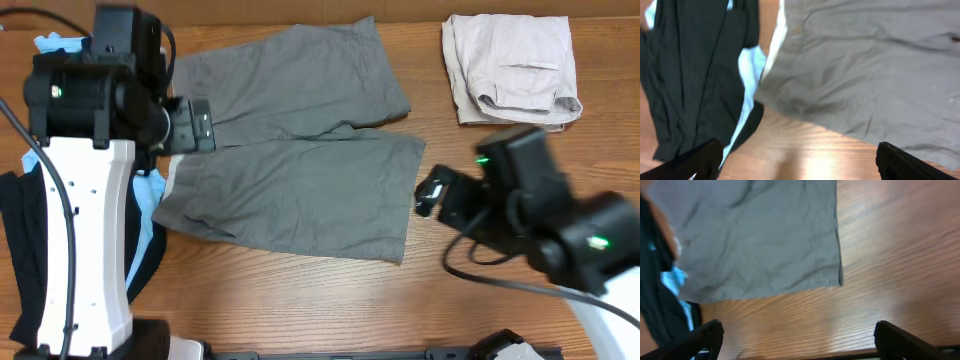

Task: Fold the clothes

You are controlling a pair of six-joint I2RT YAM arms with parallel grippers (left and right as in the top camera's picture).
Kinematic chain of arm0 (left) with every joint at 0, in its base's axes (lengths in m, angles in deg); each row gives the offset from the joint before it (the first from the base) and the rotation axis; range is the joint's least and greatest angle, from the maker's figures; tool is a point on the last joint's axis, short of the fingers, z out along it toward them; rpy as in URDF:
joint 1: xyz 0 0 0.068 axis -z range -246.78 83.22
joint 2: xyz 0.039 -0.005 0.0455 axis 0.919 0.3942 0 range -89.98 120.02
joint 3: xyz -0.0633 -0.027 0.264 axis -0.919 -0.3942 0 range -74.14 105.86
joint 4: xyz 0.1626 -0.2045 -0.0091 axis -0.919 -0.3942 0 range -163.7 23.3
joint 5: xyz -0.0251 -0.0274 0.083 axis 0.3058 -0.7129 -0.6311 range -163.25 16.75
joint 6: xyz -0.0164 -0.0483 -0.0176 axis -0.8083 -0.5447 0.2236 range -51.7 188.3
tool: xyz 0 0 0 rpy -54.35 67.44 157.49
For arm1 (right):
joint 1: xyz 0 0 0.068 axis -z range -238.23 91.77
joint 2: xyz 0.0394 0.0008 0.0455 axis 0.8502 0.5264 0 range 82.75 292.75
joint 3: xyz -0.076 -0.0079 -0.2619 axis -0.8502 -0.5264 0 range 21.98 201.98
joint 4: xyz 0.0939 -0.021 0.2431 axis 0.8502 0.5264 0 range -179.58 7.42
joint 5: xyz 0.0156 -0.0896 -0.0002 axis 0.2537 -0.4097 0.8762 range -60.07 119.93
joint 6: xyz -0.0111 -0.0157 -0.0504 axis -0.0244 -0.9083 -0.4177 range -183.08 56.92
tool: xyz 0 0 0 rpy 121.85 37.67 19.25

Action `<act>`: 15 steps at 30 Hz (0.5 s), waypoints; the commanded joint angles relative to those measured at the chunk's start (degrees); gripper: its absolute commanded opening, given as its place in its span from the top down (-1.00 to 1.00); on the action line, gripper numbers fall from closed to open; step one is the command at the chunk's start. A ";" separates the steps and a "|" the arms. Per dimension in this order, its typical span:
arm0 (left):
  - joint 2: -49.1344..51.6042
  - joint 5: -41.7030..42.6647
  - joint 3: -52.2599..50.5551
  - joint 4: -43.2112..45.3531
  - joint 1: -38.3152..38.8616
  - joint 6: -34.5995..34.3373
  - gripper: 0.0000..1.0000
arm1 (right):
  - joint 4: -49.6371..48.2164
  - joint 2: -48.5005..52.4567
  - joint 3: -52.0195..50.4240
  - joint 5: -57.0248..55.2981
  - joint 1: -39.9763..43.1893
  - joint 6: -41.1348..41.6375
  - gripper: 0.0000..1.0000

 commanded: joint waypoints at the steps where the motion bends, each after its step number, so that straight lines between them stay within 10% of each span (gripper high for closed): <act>1: -5.60 -2.69 -8.72 2.38 -0.02 -4.72 -0.99 | -3.72 0.15 -8.13 -1.36 -2.89 8.94 -1.00; 15: -8.04 0.52 -40.96 21.46 -0.02 -5.81 -1.00 | -6.34 0.15 -19.23 0.50 -4.31 13.75 -1.00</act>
